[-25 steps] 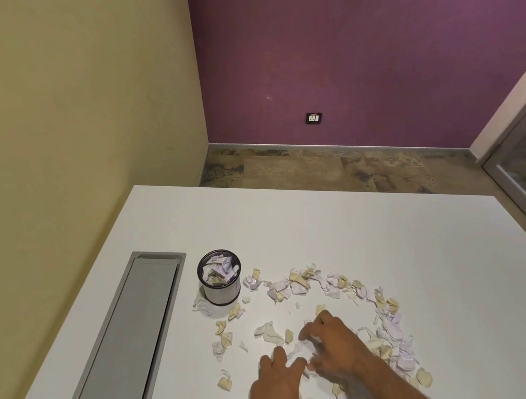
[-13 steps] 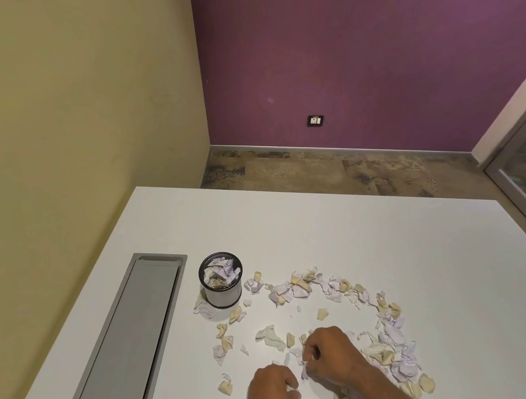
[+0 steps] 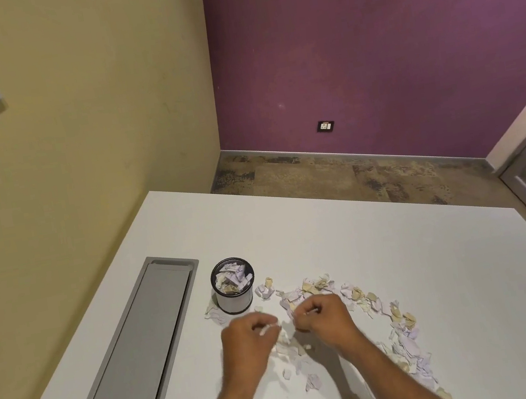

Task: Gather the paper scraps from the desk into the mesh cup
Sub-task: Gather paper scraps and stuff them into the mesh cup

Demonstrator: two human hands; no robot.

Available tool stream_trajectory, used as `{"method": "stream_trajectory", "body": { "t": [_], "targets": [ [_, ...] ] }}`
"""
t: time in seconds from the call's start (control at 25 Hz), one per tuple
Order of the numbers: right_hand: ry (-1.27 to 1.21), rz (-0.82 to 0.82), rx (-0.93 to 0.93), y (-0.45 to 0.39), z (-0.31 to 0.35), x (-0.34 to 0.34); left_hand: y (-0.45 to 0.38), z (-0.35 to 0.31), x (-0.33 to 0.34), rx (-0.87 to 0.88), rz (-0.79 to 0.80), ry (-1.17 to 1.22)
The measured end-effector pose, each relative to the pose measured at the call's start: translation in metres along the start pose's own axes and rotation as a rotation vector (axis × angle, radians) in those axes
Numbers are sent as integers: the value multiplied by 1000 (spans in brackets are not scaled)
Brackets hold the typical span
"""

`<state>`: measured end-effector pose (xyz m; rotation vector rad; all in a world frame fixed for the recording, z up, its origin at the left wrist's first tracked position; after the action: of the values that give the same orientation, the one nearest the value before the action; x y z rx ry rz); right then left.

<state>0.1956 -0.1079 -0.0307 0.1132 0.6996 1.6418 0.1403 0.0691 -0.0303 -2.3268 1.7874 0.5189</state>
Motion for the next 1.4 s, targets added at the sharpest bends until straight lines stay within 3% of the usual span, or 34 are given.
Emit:
{"method": "stream_trajectory", "body": {
  "t": [0.2,0.4,0.92,1.12,1.24,1.4],
  "targets": [
    [16,-38,-166,-21,78,24,-58,-49,-58,73,-222,16],
    [273,-73,-333,-40,125,55,-91,-53,-75,55,-225,-134],
    [566,67,-365,-43,121,78,-103,-33,-58,67,-111,-253],
    [770,17,-511,-36,125,88,-101,-35,-79,138,-259,-207],
    [959,78,-586,-34,125,105,-94,-7,-97,31,-331,-219],
    [1272,169,-611,-38,124,128,-89,47,-84,-126,20,-469]
  ]
}}
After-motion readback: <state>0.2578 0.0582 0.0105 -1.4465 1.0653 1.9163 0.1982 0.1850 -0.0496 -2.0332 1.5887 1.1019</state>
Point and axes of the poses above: each hand's wrist, its own y-axis away from the middle knuckle, its own x-axis out of the palm, z = x × y, the point moved 6 cm from there along -y, towards the middle knuckle, and after that the axes turned 8 degrees about x, right-handed, at the moved point
